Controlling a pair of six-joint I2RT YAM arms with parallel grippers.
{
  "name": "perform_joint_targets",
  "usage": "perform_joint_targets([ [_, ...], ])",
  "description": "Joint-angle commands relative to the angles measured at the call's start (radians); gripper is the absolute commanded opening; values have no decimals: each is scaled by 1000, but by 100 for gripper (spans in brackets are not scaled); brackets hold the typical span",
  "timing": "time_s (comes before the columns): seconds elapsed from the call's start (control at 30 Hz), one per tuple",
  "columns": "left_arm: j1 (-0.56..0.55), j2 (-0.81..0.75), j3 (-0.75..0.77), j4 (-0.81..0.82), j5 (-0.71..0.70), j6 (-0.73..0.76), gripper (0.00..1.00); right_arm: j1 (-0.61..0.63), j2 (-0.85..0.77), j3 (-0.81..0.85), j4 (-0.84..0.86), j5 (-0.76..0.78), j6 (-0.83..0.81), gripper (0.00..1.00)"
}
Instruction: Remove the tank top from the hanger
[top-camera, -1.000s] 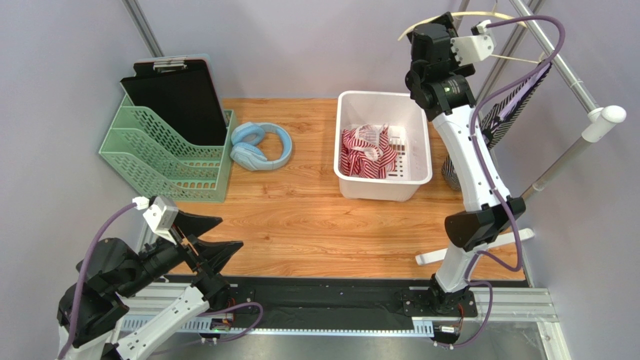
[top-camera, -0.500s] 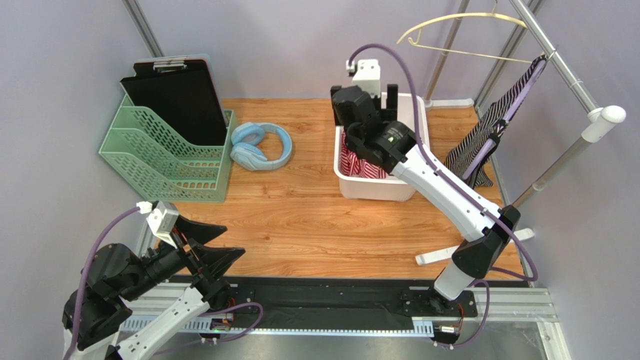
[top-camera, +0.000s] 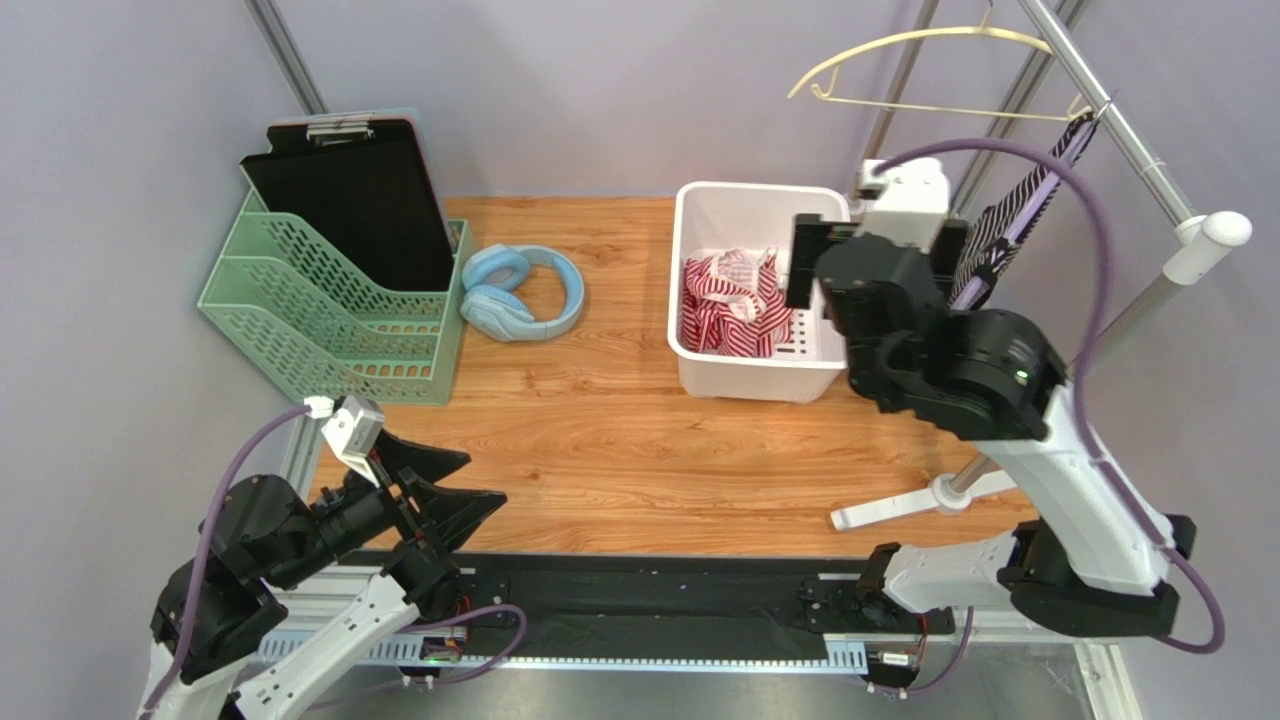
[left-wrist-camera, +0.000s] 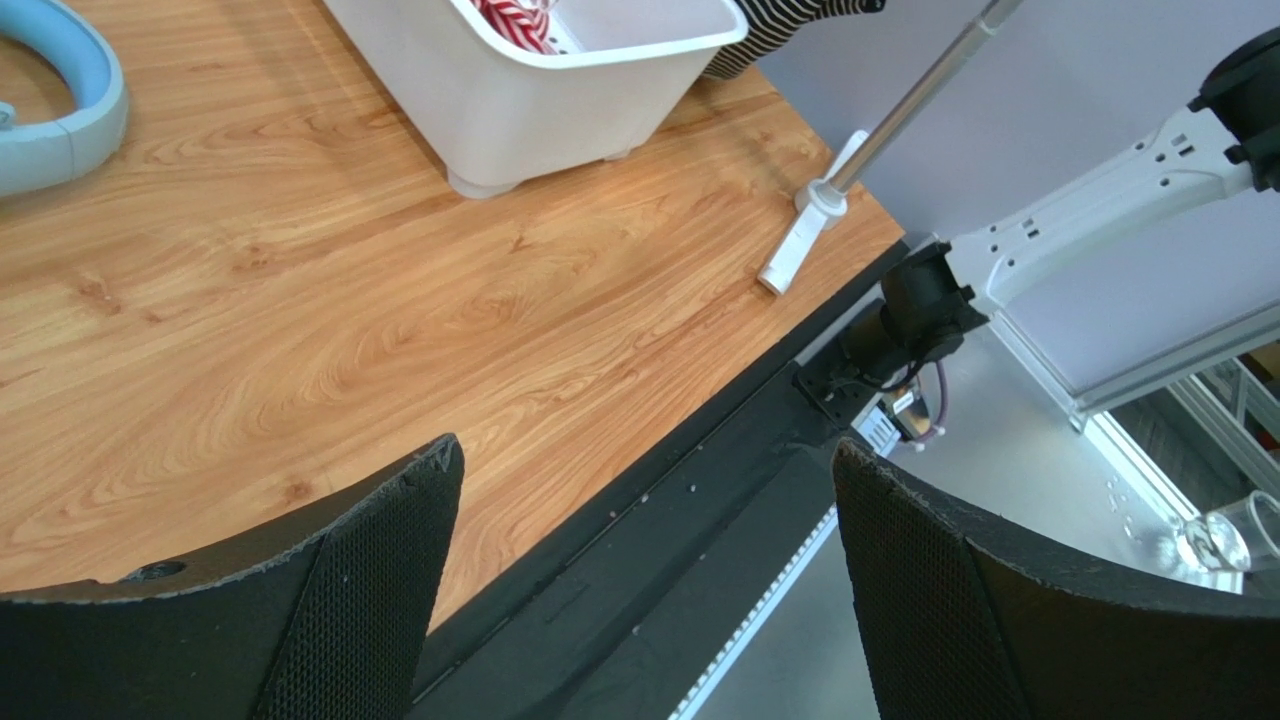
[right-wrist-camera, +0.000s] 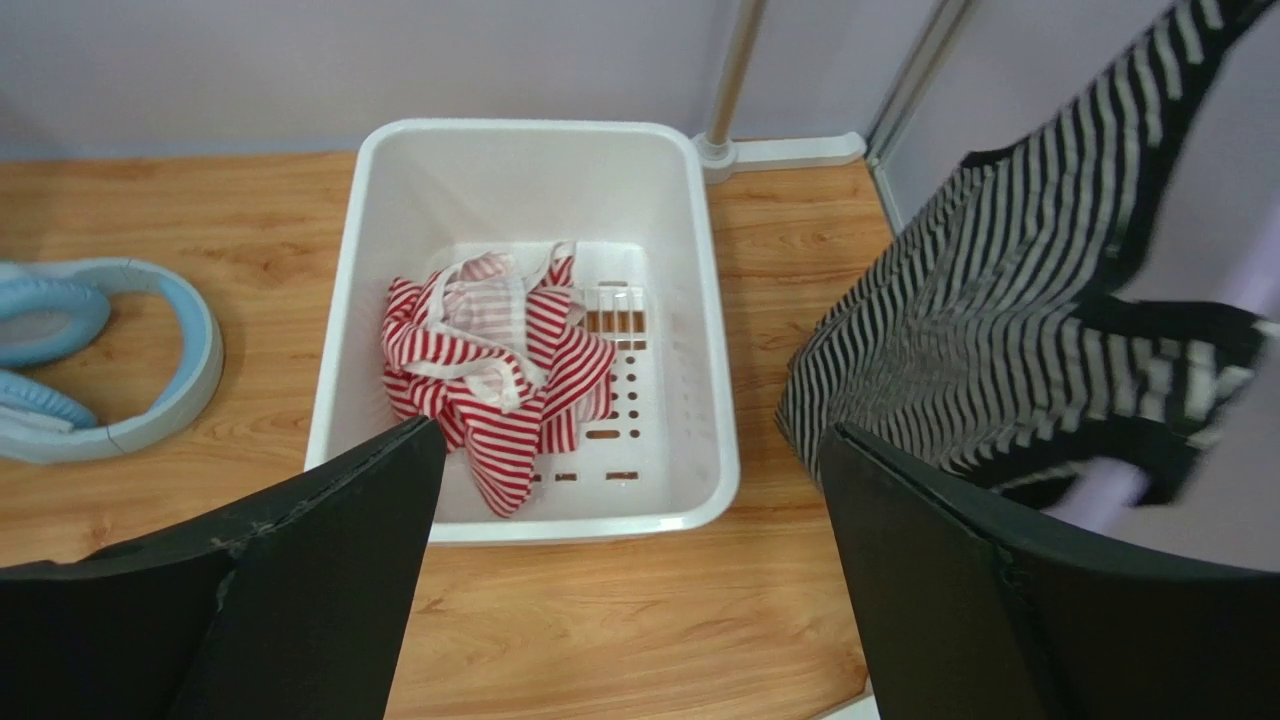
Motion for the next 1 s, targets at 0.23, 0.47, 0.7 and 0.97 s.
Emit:
perform_joint_targets([
  [0.23, 3, 48, -85, 144, 70, -78, 94, -37, -227, -136, 221, 500, -126, 100],
  [0.47, 4, 45, -102, 147, 67, -104, 94, -172, -226, -205, 528, 447, -252, 87],
  [0.7, 2, 48, -105, 140, 55, -121, 93, -356, -110, -149, 536, 404, -246, 89],
  [0.97, 4, 79, -125, 149, 50, -133, 93, -479, -57, -164, 498, 370, -118, 87],
])
